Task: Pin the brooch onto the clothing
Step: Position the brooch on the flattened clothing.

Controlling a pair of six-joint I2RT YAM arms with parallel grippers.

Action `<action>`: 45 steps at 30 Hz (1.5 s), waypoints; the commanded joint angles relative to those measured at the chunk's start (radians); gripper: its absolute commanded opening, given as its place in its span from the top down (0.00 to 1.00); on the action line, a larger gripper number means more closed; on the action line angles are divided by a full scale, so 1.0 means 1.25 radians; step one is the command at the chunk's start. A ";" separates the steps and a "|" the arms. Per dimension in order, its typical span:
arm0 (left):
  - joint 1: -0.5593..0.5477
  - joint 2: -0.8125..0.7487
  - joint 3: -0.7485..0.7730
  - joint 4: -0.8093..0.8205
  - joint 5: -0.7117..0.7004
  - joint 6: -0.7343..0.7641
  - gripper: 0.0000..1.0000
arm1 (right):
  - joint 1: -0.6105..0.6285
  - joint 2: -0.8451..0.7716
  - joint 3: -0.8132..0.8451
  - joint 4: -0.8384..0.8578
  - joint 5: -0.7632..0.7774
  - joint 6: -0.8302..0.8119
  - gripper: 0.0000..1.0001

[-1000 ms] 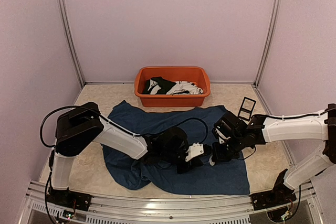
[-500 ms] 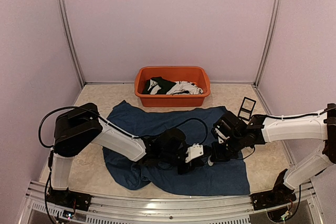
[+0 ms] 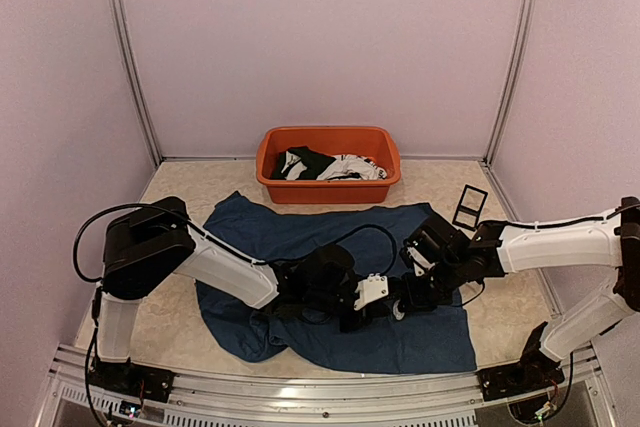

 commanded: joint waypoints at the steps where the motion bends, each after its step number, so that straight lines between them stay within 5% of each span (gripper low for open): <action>1: -0.007 -0.016 -0.006 0.025 -0.013 0.013 1.00 | 0.004 -0.007 -0.013 0.015 -0.024 -0.019 1.00; 45: -0.015 -0.023 -0.040 0.076 -0.027 0.038 1.00 | 0.100 0.074 0.034 -0.009 -0.048 -0.077 1.00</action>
